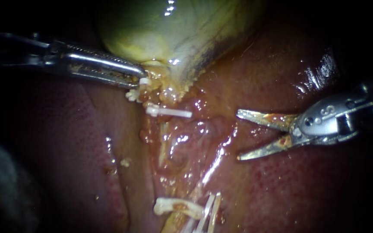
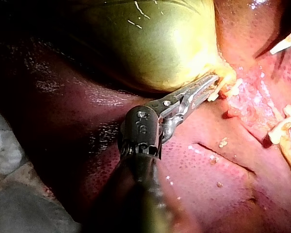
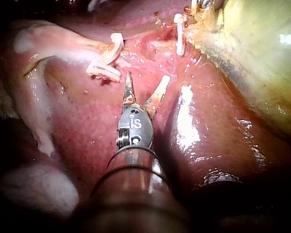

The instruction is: Go back from the cut right tube

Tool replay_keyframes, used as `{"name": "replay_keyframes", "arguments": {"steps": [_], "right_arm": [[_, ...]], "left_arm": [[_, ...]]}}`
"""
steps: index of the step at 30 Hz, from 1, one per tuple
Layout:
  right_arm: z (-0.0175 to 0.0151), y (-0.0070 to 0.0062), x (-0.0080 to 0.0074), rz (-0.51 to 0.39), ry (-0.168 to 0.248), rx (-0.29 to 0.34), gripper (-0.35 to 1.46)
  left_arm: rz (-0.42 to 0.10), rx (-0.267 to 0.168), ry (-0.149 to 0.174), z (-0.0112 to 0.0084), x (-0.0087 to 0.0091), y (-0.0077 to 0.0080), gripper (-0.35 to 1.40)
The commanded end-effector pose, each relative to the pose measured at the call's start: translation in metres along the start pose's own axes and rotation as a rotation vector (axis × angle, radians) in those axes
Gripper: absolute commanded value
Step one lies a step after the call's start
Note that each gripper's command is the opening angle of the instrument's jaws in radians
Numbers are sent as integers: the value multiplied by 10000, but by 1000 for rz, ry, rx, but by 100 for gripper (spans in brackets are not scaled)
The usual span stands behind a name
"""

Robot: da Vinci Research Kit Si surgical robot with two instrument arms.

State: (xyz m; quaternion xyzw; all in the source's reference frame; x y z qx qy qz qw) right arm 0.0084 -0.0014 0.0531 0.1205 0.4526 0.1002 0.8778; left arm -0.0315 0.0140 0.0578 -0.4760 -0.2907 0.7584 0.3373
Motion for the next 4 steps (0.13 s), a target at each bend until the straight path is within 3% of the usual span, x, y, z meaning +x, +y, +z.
{"name": "replay_keyframes", "arguments": {"steps": [1,4], "right_arm": [[0,0,0,-1,2,5,145],[1,-1,0,-1,5,14,145]], "left_arm": [[0,-2,0,-2,0,1,-35],[0,-3,0,-3,1,0,-35]]}}
